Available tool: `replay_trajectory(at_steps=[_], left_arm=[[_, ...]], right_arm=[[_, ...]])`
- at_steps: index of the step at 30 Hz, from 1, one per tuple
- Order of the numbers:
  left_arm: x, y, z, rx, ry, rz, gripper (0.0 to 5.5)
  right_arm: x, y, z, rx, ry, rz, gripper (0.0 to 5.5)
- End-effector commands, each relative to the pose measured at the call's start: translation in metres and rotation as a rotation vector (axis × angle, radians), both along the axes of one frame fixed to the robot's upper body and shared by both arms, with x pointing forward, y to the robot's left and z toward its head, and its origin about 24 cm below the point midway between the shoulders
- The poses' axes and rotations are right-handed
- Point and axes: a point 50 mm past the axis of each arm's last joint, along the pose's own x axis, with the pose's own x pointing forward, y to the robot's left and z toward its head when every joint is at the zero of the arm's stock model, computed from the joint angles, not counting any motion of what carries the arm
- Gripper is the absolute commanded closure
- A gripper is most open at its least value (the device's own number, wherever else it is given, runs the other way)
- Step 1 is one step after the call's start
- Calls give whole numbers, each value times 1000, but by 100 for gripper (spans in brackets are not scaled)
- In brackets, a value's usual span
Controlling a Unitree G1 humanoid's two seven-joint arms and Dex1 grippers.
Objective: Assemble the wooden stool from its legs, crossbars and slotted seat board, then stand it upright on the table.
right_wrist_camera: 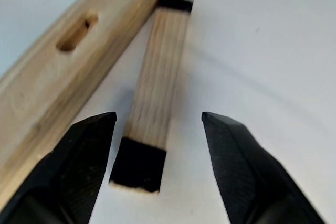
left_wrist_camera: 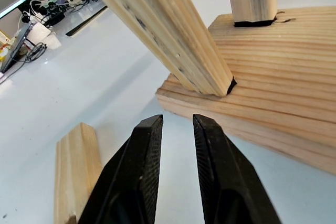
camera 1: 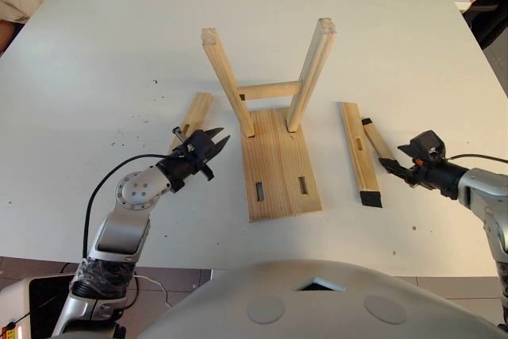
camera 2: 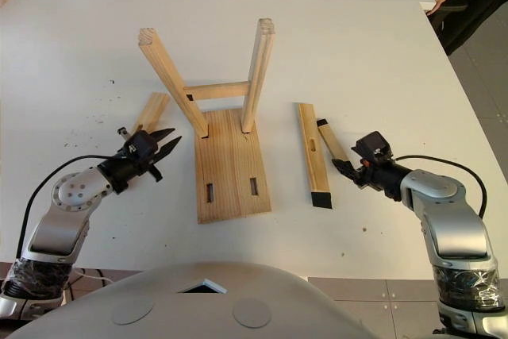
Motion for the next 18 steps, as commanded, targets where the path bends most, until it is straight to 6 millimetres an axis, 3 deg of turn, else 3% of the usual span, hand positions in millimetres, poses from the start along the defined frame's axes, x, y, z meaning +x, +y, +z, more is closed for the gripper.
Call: replay_trajectory(at_steps=[1,5,13,18], left_arm=[[0,-3,3,-7,-2,-1,444],[0,-1,3,-3,-1,3,444],[2,1,7,-8,-21,37,444],[5,7,15,-37,-57,78,444]], right_arm=[[-5,0,-7,-22,30,22,248],[-7,-4,-11,-35,26,6,284],[-1,-13,-15,-102,-23,-38,413],[15,-22,-7,-121,-95,-102,416]])
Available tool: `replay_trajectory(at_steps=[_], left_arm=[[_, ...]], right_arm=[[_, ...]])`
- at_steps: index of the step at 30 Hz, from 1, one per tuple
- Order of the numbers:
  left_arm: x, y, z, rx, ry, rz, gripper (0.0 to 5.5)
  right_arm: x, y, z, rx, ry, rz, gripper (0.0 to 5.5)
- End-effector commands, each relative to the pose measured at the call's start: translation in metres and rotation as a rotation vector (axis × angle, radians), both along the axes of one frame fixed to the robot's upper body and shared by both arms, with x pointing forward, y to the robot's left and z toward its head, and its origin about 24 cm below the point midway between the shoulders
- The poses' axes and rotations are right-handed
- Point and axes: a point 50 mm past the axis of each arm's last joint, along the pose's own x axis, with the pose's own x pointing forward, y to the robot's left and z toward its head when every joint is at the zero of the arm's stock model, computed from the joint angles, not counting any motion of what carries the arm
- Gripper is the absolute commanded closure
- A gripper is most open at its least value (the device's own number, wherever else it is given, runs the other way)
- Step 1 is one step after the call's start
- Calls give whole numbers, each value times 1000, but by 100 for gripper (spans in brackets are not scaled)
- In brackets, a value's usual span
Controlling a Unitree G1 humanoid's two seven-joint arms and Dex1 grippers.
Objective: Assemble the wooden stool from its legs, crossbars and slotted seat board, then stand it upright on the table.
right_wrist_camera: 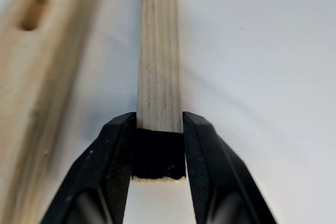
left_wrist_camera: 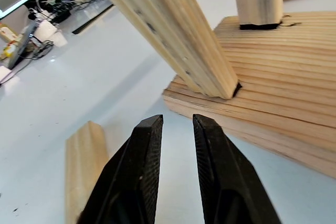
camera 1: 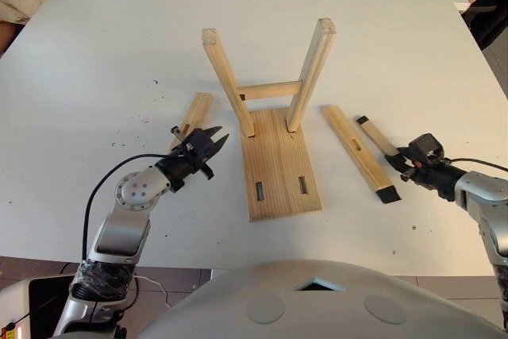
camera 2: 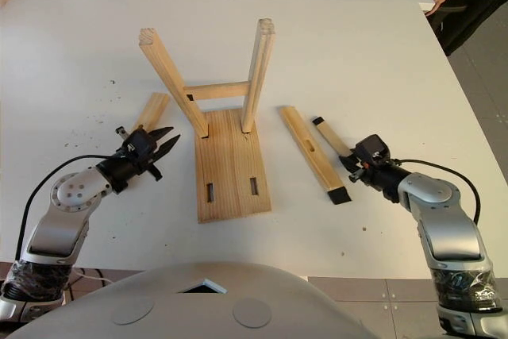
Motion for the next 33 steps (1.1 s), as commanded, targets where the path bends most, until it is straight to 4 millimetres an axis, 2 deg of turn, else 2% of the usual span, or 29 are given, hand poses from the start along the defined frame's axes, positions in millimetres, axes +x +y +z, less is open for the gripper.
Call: replay_trajectory(at_steps=[1,4,6,7,10,13,15,20,22,27,33], left_arm=[[4,6,12,-32,-43,41,444],[5,13,30,-131,-56,68,444],[3,17,46,-219,-58,64,444],[1,16,59,-286,-65,43,444],[-2,1,95,-474,-96,-80,444],[-4,-17,118,-595,-110,-194,444],[-6,-29,127,-652,-99,-270,444],[-7,-44,132,-736,5,-408,363],[-9,-51,135,-745,51,-479,361],[-18,-60,143,-764,127,-633,361],[-18,-58,137,-730,173,-674,361]], right_arm=[[10,-12,3,-39,-37,-71,416],[30,-12,29,22,-188,-63,418],[42,-4,57,146,-307,-6,418],[46,8,83,293,-377,77,418],[32,38,146,656,-428,405,418],[15,55,174,810,-352,651,418],[8,65,182,860,-276,789,418],[3,87,186,900,-122,986,418],[2,95,188,906,-74,1048,418],[5,105,189,914,-31,1113,418],[8,109,187,896,-20,1133,418]])
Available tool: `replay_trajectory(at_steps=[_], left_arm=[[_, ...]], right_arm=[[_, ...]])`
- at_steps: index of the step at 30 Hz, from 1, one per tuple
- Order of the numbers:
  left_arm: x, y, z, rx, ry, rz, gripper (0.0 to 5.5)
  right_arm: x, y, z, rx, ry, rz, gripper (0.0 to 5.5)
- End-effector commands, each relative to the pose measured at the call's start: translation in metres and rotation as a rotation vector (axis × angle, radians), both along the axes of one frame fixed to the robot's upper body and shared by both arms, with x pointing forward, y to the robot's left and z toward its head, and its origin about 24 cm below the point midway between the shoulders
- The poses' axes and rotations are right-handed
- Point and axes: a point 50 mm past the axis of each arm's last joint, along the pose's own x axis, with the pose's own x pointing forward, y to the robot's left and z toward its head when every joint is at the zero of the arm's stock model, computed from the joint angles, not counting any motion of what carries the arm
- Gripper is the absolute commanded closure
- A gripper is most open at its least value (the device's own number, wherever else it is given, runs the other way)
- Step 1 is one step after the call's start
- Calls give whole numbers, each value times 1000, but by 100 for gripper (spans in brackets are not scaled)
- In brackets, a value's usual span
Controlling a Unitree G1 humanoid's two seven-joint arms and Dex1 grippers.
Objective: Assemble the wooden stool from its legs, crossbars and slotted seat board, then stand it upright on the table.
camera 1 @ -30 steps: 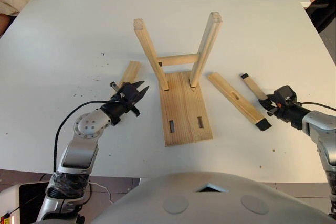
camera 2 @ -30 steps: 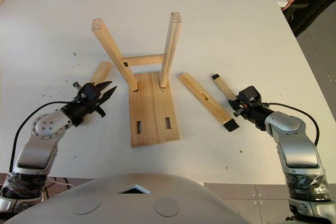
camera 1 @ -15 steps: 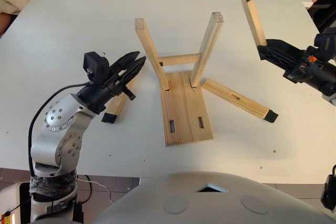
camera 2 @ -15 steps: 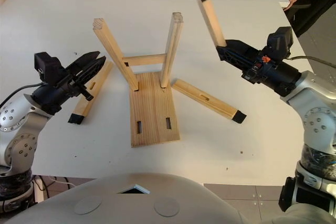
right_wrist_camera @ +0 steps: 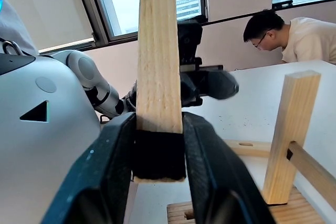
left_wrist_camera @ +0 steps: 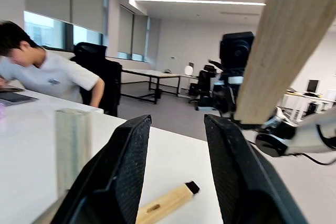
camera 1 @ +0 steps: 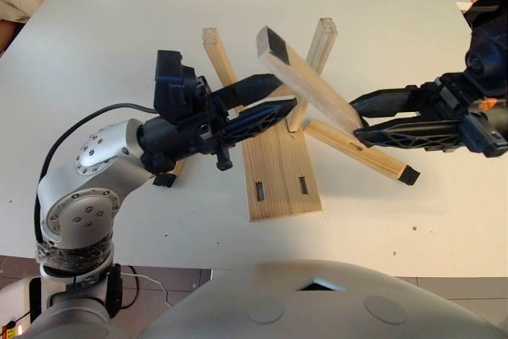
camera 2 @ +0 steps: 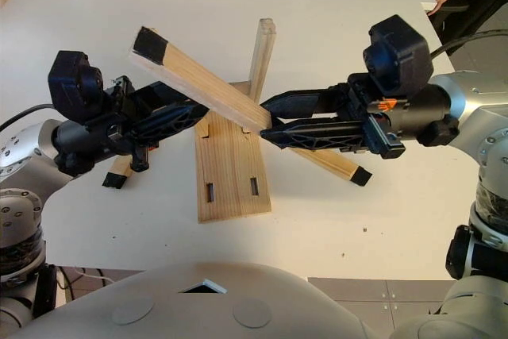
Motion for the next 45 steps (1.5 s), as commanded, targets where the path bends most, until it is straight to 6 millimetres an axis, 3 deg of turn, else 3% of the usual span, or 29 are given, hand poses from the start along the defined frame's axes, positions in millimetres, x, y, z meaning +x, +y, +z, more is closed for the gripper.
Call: replay_trajectory(at_steps=[1,12,35,45], left_arm=[[-1,0,-3,28,5,-45,361],[-3,-1,7,-43,-8,-136,361],[-3,-4,1,-14,20,-177,361],[-5,-8,-12,63,26,-147,361]], right_arm=[[2,4,-4,-33,-13,17,418],[12,9,-27,-89,-24,37,418],[22,21,-33,-195,-165,121,418],[30,23,-28,-249,-199,118,418]])
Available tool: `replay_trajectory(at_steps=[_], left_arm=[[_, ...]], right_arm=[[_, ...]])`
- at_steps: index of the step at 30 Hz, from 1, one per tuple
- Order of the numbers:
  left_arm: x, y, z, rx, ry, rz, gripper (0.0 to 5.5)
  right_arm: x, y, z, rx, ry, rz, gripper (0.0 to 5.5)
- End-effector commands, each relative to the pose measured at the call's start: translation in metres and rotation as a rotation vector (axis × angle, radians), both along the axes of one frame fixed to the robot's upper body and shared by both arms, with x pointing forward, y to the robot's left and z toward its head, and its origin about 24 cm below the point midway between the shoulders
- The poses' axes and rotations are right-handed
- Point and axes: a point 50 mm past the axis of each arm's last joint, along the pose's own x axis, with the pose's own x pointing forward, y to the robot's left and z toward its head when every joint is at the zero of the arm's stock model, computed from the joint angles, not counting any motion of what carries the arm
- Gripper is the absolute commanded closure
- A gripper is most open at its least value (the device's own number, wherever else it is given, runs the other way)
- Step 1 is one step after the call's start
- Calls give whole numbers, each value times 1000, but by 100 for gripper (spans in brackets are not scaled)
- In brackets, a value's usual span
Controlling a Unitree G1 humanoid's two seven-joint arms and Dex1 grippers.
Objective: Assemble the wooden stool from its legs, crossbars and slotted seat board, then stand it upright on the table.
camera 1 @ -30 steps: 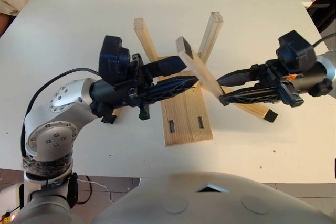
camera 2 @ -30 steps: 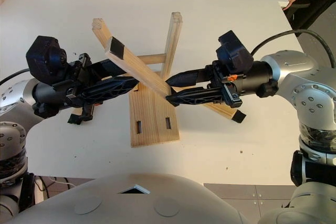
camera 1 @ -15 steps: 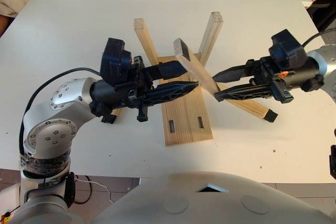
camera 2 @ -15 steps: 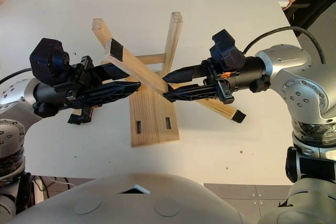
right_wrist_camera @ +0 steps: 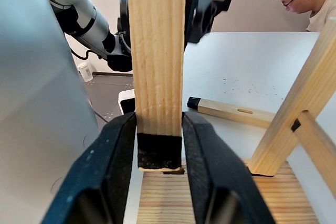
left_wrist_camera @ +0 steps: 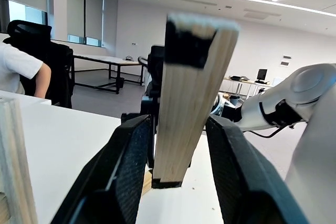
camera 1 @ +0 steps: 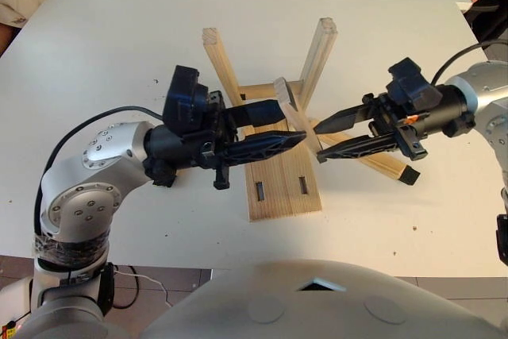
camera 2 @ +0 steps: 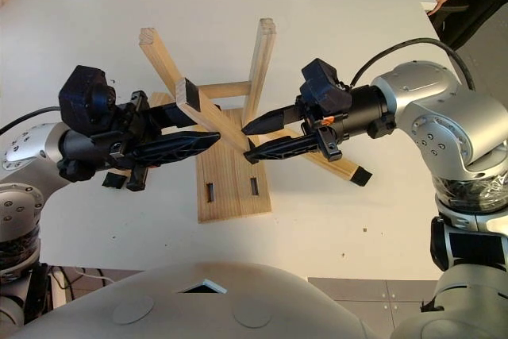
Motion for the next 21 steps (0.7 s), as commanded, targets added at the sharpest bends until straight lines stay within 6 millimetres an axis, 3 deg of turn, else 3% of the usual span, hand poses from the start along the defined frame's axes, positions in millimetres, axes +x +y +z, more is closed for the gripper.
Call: replay_trajectory(at_steps=[1,9,21], left_arm=[[-1,-2,-8,61,-2,22,361],[1,-2,-3,9,-14,38,361],[2,-4,-4,30,-14,46,361]], right_arm=[[4,0,5,-58,-51,-9,418],[12,2,-3,-152,-113,-31,418],[10,13,-4,-140,-114,12,418]])
